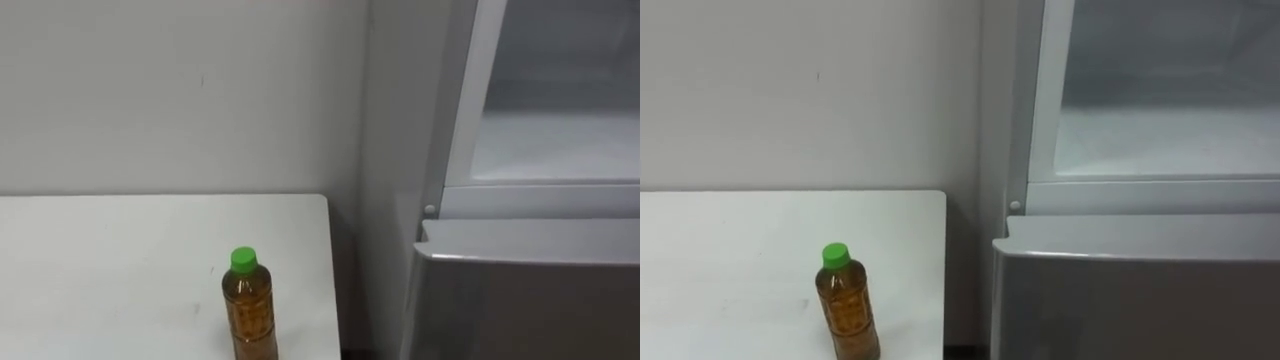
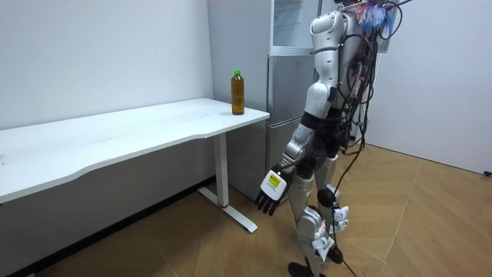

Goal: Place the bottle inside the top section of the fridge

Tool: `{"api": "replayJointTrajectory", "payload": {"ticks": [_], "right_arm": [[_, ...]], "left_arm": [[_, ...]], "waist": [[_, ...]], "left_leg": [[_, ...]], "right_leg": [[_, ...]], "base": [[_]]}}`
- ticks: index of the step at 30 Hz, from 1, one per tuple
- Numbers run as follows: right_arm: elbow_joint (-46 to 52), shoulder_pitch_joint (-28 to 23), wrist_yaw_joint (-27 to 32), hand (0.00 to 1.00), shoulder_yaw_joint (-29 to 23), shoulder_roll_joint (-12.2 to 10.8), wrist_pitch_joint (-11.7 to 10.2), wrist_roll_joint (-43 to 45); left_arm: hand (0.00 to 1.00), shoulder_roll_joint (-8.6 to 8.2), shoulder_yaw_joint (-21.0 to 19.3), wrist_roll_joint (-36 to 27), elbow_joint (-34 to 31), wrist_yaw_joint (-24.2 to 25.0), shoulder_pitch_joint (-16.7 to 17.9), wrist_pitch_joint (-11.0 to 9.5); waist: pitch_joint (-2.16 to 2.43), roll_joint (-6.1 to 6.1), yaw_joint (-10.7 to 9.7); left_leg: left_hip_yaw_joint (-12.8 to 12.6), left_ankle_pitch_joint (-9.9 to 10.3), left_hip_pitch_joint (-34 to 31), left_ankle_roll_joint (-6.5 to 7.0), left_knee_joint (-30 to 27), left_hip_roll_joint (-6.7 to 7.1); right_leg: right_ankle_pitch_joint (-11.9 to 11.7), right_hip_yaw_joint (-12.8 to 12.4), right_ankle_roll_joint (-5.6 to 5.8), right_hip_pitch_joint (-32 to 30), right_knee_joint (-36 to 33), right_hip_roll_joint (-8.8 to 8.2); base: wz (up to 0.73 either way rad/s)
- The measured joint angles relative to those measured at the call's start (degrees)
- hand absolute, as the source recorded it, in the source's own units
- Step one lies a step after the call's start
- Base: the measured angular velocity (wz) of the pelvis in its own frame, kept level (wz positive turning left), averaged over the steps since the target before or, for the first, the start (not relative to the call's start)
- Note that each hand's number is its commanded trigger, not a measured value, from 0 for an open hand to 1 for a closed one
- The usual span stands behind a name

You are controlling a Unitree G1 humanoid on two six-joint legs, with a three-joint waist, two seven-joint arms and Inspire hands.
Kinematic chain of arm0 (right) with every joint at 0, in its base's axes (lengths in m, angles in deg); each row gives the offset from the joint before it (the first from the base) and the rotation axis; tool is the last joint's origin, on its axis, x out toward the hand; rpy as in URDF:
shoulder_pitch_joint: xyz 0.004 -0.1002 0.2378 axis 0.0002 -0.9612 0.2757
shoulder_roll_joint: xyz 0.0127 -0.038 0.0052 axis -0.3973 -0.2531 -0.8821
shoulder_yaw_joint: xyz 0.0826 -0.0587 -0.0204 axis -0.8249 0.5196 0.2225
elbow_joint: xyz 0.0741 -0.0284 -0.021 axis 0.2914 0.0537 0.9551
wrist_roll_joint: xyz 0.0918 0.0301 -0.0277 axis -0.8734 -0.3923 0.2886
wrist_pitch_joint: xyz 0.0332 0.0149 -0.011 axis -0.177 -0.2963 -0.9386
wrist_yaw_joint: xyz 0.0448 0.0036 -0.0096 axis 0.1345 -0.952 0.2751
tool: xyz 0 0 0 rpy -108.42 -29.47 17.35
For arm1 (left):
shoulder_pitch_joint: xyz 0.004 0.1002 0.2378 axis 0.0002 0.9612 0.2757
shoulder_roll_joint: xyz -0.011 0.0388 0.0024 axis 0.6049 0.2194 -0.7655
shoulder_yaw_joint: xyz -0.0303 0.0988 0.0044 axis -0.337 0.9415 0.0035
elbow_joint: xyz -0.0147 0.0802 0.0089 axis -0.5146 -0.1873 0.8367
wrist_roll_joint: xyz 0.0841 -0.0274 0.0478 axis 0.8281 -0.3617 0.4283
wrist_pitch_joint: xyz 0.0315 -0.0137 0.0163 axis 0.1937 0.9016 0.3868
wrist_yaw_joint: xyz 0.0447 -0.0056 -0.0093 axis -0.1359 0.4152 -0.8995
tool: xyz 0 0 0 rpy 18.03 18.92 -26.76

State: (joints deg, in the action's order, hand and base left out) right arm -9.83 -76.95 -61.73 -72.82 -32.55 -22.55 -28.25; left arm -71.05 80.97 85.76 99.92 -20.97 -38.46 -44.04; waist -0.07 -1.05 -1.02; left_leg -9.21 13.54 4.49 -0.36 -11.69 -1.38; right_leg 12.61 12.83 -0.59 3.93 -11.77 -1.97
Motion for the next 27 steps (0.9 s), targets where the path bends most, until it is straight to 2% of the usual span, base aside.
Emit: {"api": "replayJointTrajectory", "payload": {"ticks": [5,10,14,18,20,24,27], "right_arm": [[8.6,-1.3,-0.6,0.00,0.1,0.3,0.1,-0.1],[16.2,-2.2,-2.3,0.00,0.2,0.5,0.2,-0.2],[20.3,-2.8,-4.0,0.00,0.2,0.6,1.4,-0.2],[23.6,-3.9,-5.3,0.00,0.2,2.0,2.0,-0.2],[24.8,-3.9,-5.5,0.00,0.3,2.7,2.7,-0.2],[28.6,-4.0,-6.8,0.00,0.3,4.3,4.6,-0.2],[32.4,-4.1,-6.9,0.00,0.3,5.8,6.8,-0.2]], "left_arm": [[0.00,0.40,0.0,1.7,-0.5,0.5,0.0,0.0],[0.00,0.79,-0.2,1.8,-1.8,1.6,0.1,0.1],[0.00,0.78,-1.3,1.8,-2.2,2.3,0.3,0.2],[0.00,0.78,-1.6,1.8,-2.4,2.5,0.1,0.3],[0.00,0.82,-1.5,1.8,-2.2,2.5,0.0,0.3],[0.00,0.91,-1.6,1.8,-2.0,2.7,-0.3,0.4],[0.00,1.01,-1.6,1.8,-2.0,2.7,-0.3,0.9]], "waist": [[0.15,-0.26,0.0],[0.06,-0.45,0.1],[0.02,-0.66,0.4],[0.08,-0.91,1.4],[0.12,-1.07,1.5],[-0.50,-1.28,2.6],[-0.54,-1.43,3.2]], "left_leg": [[0.0,0.0,0.1,0.01,0.0,0.01],[0.0,0.0,0.0,0.01,0.0,-0.03],[-0.1,0.0,0.0,0.02,0.0,-0.01],[-0.1,0.0,0.0,0.02,0.0,0.00],[-0.1,0.0,0.0,0.02,0.0,-0.02],[-0.2,0.0,0.1,0.02,0.0,-0.13],[-0.3,0.0,-0.3,0.02,0.0,-0.15]], "right_leg": [[0.0,0.0,-0.01,0.1,0.0,-0.11],[0.0,-0.1,-0.04,0.1,0.0,-0.05],[0.0,-0.1,-0.03,0.0,0.1,-0.03],[0.0,-0.4,-0.04,-0.1,0.0,0.04],[0.0,-0.3,-0.04,-0.1,-0.1,0.03],[-0.1,-0.5,-0.10,-0.2,-0.8,0.05],[-0.1,-0.9,-0.20,-1.1,-0.9,0.03]], "base": [[0.00],[0.00],[0.00],[-0.03],[0.00],[-0.05],[-0.05]]}}
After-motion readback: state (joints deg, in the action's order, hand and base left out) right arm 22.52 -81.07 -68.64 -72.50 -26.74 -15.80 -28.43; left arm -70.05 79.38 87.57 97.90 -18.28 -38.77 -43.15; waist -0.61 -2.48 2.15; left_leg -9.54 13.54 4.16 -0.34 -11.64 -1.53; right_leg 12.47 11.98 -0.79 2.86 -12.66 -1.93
